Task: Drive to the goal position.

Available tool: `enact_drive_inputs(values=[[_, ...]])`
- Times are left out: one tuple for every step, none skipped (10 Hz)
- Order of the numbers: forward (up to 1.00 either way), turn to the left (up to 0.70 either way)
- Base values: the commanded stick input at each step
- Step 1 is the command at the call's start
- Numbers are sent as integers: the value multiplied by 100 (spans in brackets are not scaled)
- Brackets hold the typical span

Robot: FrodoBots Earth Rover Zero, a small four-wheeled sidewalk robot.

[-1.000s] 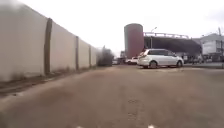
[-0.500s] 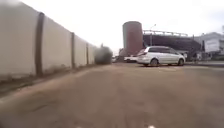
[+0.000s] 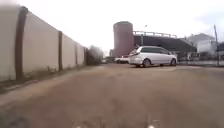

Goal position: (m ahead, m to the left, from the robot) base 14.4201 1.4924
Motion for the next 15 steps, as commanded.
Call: enact_drive_inputs(values=[[100,0],[100,0],[100,0],[100,0],[100,0],[100,0],[100,0],[100,0],[100,0],[100,0],[100,0],[100,0],[100,0],[100,27],[100,27]])
